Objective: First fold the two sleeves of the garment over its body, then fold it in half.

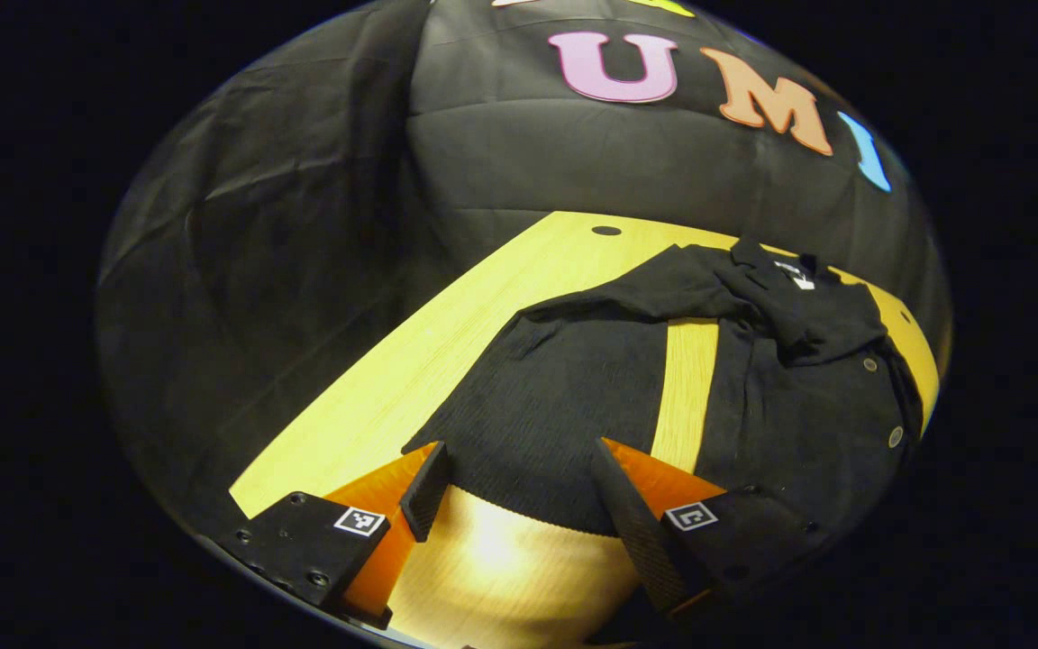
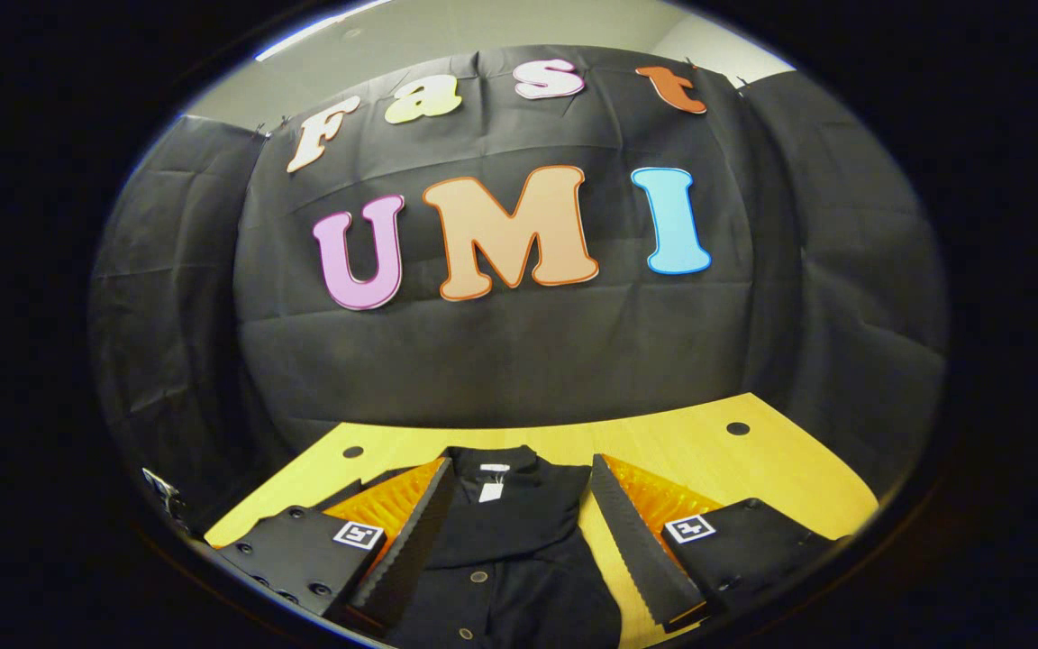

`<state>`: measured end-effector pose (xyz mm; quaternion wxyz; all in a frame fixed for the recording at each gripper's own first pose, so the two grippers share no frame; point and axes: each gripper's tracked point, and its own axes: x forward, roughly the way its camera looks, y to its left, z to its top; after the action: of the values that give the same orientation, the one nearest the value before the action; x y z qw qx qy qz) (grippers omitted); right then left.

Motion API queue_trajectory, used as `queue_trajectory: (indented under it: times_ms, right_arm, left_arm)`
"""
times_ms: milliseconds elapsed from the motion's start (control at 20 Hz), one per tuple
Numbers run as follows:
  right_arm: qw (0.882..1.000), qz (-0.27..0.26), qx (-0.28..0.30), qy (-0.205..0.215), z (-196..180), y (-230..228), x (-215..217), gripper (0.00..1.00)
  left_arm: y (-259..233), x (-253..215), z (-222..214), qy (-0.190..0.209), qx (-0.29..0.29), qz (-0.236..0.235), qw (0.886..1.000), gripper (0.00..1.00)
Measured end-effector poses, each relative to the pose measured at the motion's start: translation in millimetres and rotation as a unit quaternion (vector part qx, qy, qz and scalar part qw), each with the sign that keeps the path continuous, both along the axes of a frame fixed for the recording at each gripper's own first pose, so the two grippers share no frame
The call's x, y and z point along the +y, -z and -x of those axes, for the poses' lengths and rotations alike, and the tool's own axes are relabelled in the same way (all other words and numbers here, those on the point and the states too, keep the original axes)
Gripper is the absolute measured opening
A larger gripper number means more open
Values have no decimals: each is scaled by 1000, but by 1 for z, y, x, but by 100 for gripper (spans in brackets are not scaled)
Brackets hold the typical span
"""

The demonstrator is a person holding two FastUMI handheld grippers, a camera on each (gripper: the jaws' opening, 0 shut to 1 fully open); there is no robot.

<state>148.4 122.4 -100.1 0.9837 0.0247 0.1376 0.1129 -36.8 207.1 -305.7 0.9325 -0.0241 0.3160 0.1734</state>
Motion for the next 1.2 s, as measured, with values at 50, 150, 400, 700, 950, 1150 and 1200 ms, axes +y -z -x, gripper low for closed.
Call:
queue_trajectory:
  times_ms: [50,150,400,700,950,1150,1200]
  right_arm:
    - [1000,2,-1,-4,2,-1,1,93]
    - [1000,0,-1,-8,3,-1,2,93]
    - [1000,-5,-2,-5,6,-5,-5,93]
    - [1000,4,-6,8,14,-9,-22,93]
    - [1000,1,-12,20,22,-13,-34,93]
    - [999,7,-15,32,30,-15,-47,93]
    - [999,7,-15,36,32,-13,-50,93]
  left_arm:
    - [-1,0,4,-4,0,2,1000,97]
    - [1,-6,2,16,-1,-2,1000,95]
    - [0,-12,-5,19,-8,13,1000,47]
    - [-4,-7,-4,-14,-13,47,999,7]
    - [0,-8,-5,-7,0,62,998,0]
    - [-3,-9,-8,-1,14,66,998,0]
    - [-5,-10,-9,-2,16,75,997,0]
